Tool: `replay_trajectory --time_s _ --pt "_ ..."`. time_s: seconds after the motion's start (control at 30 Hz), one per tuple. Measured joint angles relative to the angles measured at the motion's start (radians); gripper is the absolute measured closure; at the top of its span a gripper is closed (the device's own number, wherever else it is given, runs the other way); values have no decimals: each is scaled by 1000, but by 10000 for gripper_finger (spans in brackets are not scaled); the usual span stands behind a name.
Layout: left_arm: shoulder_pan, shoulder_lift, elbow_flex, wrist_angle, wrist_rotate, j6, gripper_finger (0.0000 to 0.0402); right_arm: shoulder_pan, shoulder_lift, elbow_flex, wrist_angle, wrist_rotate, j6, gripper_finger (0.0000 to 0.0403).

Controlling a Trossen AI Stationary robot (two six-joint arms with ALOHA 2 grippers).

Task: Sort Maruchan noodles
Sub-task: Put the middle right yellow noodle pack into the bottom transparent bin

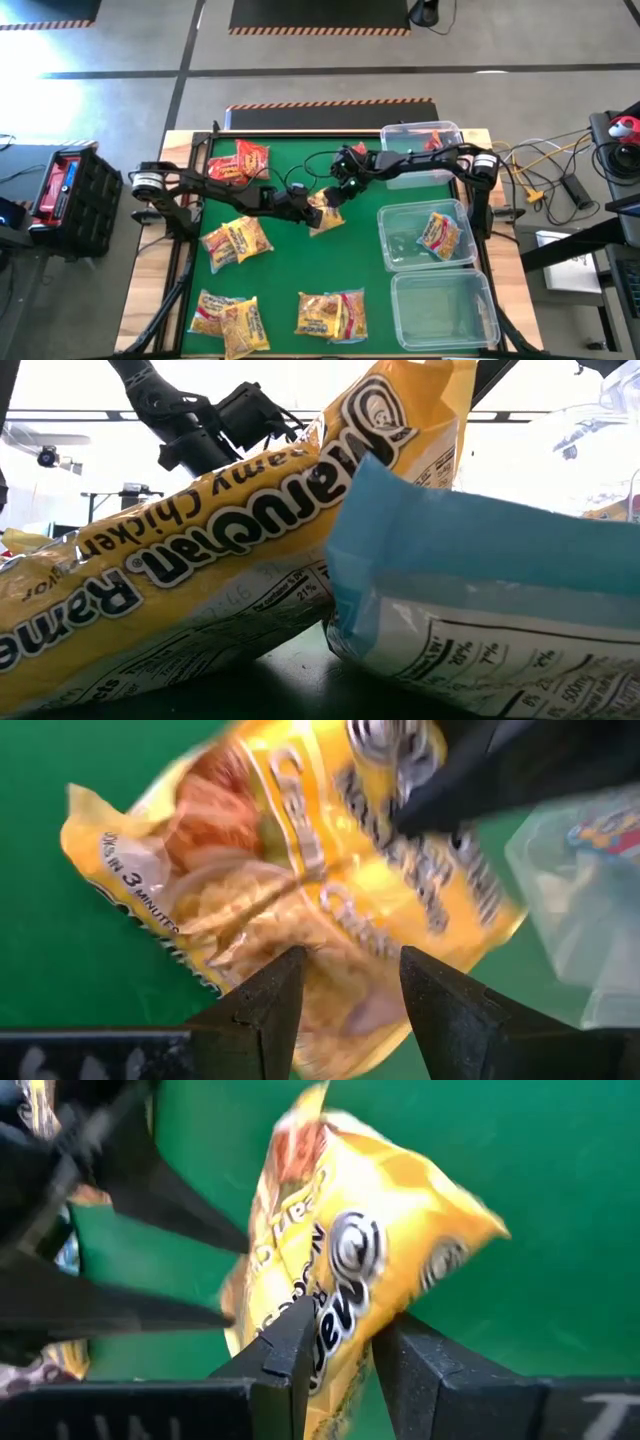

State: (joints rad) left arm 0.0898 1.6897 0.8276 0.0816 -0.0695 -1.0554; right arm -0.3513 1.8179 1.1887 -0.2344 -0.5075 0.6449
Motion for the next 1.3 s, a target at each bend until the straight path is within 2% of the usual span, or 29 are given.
replay_trajectory --time_s 0.33,0.57,0.8,0.93,1.07,1.3 --pt "-2 -117 4 -58 -9 5 249 -1 -38 0 2 -15 -20 347" --pt "-3 -229 6 -155 -9 53 249 -3 -75 -1 -3 -1 -31 351" --pt "-4 -318 6 -327 -101 58 249 -6 -159 -2 -4 2 -30 351" --pt "-4 -331 6 -403 -150 54 249 -2 -226 -1 -4 -11 -26 351" --pt "-4 -316 7 -496 -186 41 249 20 -286 -1 -27 -76 -8 351" --pt "-4 -274 7 -613 -211 -30 249 130 -372 -1 -178 -135 20 351"
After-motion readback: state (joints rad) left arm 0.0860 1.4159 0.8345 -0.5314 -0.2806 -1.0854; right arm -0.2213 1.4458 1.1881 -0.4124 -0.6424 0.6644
